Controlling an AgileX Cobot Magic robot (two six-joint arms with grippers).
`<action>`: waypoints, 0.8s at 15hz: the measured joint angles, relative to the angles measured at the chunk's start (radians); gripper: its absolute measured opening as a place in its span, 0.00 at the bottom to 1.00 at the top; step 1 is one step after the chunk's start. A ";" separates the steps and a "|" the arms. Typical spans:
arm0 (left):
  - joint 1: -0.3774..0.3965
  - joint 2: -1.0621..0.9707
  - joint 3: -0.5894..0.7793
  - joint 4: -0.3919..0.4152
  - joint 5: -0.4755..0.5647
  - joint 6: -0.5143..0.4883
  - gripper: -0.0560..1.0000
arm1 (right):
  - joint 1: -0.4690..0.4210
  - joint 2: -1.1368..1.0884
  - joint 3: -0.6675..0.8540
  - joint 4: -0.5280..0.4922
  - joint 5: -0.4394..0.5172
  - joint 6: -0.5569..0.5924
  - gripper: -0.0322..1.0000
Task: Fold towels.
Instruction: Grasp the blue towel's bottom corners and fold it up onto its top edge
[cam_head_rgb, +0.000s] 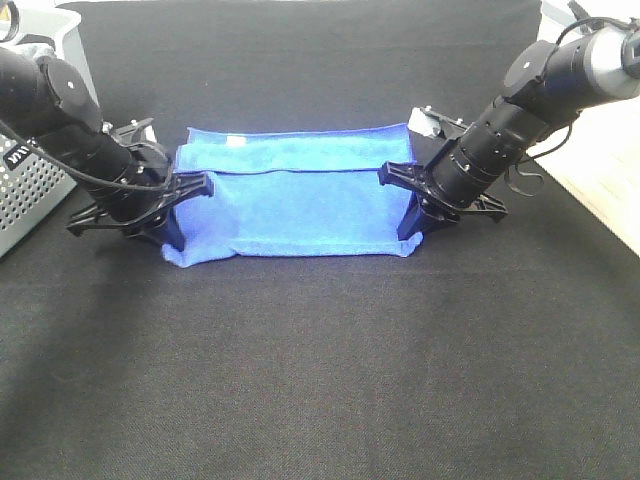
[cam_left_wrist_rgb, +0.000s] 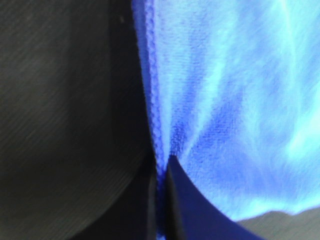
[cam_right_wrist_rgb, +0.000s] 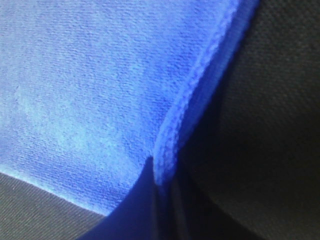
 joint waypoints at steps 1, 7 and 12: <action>0.004 -0.009 0.000 0.027 0.037 0.000 0.06 | 0.000 -0.001 -0.002 -0.022 0.008 0.025 0.03; 0.039 -0.115 0.075 0.100 0.195 0.000 0.06 | 0.008 -0.131 0.140 -0.096 0.071 0.075 0.03; 0.039 -0.267 0.404 0.088 0.083 0.000 0.06 | 0.009 -0.259 0.465 -0.030 -0.028 0.041 0.03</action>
